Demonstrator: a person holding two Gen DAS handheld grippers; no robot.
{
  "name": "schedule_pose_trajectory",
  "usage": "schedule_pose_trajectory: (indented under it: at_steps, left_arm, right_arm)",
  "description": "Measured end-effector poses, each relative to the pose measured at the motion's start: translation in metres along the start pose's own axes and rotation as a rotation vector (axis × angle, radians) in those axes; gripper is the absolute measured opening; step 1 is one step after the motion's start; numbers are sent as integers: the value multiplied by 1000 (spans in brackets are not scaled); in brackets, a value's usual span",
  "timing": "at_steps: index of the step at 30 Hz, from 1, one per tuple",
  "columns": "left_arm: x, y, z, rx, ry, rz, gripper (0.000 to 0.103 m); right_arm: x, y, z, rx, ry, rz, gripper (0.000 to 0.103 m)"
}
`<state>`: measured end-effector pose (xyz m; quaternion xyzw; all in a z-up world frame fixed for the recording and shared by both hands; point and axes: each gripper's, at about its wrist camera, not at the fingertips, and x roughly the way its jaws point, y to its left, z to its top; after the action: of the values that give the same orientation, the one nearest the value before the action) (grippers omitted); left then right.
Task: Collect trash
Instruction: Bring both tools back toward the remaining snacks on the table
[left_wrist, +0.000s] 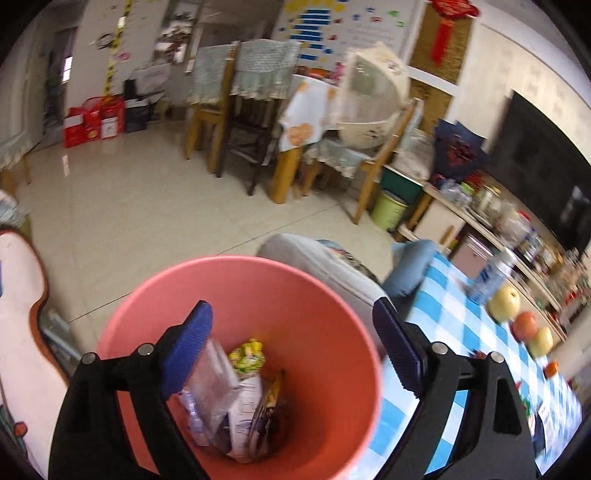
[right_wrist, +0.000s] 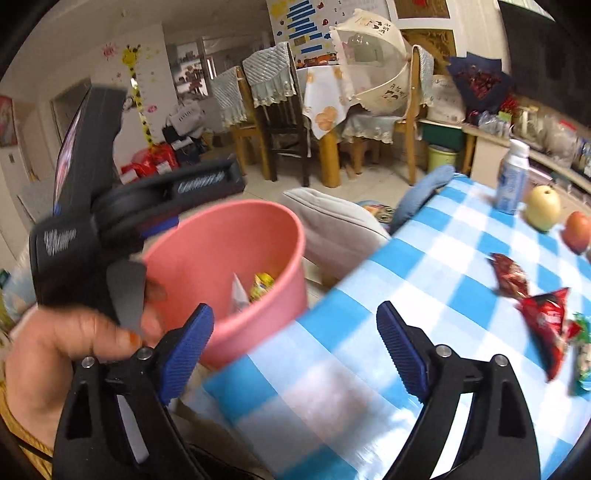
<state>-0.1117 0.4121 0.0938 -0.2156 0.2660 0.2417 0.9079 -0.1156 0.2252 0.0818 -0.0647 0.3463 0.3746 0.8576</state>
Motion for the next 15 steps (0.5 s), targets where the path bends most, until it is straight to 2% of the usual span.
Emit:
schedule_pose_trajectory:
  at_steps: [5,8,15]
  left_arm:
    - [3,-23,-11,56,52,-65,90]
    - [1,-36,-19,94,59,-80,90]
    - [-5,-66,-36,139,78,-171,90]
  right_arm:
    - [-21,-15,-19,13,14,-41,89]
    - [-38,-23,-29,17,7,-64,89]
    - [-73,-42,-41,11,-38,-137,90]
